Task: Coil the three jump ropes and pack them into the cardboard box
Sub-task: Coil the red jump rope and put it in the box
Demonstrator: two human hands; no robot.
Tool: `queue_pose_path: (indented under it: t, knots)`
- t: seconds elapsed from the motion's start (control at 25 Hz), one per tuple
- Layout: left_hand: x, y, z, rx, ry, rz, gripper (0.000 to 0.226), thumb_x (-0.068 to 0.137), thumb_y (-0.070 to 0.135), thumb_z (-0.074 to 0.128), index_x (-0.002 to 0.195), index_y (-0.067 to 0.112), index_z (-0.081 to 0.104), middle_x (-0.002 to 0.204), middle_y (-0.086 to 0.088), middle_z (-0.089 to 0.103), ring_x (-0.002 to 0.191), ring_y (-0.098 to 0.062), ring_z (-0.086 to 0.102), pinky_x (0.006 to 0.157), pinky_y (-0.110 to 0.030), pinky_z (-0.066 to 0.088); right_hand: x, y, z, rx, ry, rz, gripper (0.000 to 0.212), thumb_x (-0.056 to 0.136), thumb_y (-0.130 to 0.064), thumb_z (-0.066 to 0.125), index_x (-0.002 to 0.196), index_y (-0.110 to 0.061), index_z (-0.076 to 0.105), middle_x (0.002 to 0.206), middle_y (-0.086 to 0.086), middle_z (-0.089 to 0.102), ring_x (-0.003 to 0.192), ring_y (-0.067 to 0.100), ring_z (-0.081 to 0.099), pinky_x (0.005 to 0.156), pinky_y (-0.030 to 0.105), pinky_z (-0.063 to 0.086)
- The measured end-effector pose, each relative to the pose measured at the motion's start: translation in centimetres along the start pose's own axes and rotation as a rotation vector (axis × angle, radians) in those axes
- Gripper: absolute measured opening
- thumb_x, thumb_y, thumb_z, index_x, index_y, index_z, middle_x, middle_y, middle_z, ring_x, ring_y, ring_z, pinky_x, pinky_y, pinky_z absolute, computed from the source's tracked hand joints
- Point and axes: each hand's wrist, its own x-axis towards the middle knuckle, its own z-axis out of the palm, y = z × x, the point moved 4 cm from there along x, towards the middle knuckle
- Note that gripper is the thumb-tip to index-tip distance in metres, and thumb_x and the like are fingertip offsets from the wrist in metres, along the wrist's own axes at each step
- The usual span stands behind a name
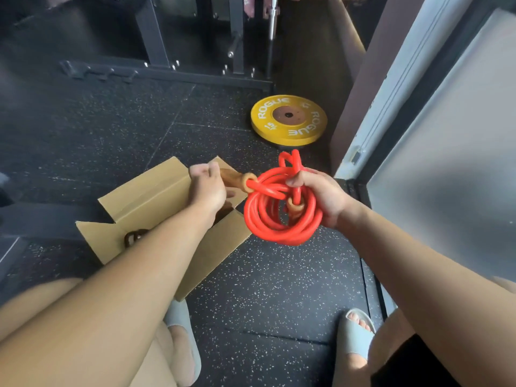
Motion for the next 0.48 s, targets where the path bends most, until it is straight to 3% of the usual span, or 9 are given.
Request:
queue_pose_path:
  t: [0.08, 0.12, 0.2, 0.28, 0.32, 0.4, 0.48]
  knots:
    - [1.4, 1.1, -2.4, 0.188, 0.147, 0.176, 0.029, 0.091, 0.054, 0.046, 0.099, 0.030, 0.060, 0.096, 0.005, 0.071, 0.087, -0.027, 0.070, 0.078, -0.048, 0.059, 1.7, 0.9, 1.1, -0.046, 0.089, -0.038, 0.059, 0.057, -0.022, 0.077, 0.108, 0.002, 0.060, 0.083, 0.021, 0.057, 0.062, 0.030, 0.055, 0.056, 0.031, 0.050]
    - [2.0, 1.8, -3.1, 0.268, 0.136, 0.210, 0.033, 0.087, 0.060, 0.048, 0.099, 0.033, 0.062, 0.099, 0.007, 0.070, 0.090, -0.025, 0.069, 0.082, -0.046, 0.058, 2.6, 1.5, 1.4, -0.045, 0.140, -0.038, 0.065, 0.056, -0.023, 0.079, 0.110, 0.008, 0.060, 0.087, 0.024, 0.057, 0.068, 0.033, 0.055, 0.061, 0.035, 0.051]
    - [2.8, 1.8, -4.3, 0.442, 0.022, 0.180, 0.063, 0.080, 0.077, 0.044, 0.122, 0.033, 0.060, 0.123, 0.004, 0.066, 0.112, -0.025, 0.064, 0.099, -0.045, 0.050, 4.7, 2.9, 2.9, -0.029, 0.223, -0.028, 0.081, 0.055, -0.026, 0.079, 0.120, 0.016, 0.056, 0.091, 0.025, 0.060, 0.074, 0.035, 0.058, 0.065, 0.038, 0.054]
    - [3.9, 0.4, -5.8, 0.566, -0.041, 0.053, 0.093, 0.073, 0.085, 0.045, 0.149, 0.030, 0.037, 0.151, -0.002, 0.043, 0.133, -0.028, 0.048, 0.110, -0.044, 0.038, 7.1, 4.1, 5.3, -0.058, 0.263, -0.070, 0.079, 0.055, -0.031, 0.080, 0.118, 0.012, 0.058, 0.087, 0.022, 0.065, 0.074, 0.032, 0.062, 0.066, 0.039, 0.055]
    - [4.7, -0.5, -7.1, 0.537, -0.019, -0.022, 0.100, 0.070, 0.084, 0.049, 0.153, 0.032, 0.027, 0.153, -0.003, 0.038, 0.132, -0.029, 0.047, 0.109, -0.044, 0.039, 8.4, 4.7, 7.0, -0.096, 0.258, -0.106, 0.069, 0.057, -0.031, 0.080, 0.109, 0.008, 0.060, 0.082, 0.017, 0.066, 0.071, 0.026, 0.063, 0.065, 0.036, 0.055]
    - [6.7, -2.3, -10.1, 0.341, 0.056, -0.152, 0.103, 0.072, 0.071, 0.059, 0.156, 0.036, 0.010, 0.145, -0.005, 0.046, 0.112, -0.029, 0.062, 0.092, -0.043, 0.055, 11.5, 6.3, 10.4, -0.167, 0.237, -0.168, 0.037, 0.067, -0.023, 0.082, 0.090, -0.003, 0.061, 0.073, 0.006, 0.064, 0.063, 0.013, 0.062, 0.063, 0.030, 0.053]
    - [8.6, -3.1, -12.7, 0.308, 0.144, -0.175, 0.092, 0.085, 0.053, 0.057, 0.156, 0.037, 0.001, 0.135, -0.009, 0.056, 0.097, -0.031, 0.068, 0.081, -0.044, 0.060, 14.7, 7.8, 13.5, -0.196, 0.218, -0.193, 0.026, 0.075, -0.015, 0.081, 0.088, -0.011, 0.059, 0.074, -0.001, 0.064, 0.061, 0.005, 0.061, 0.063, 0.025, 0.053]
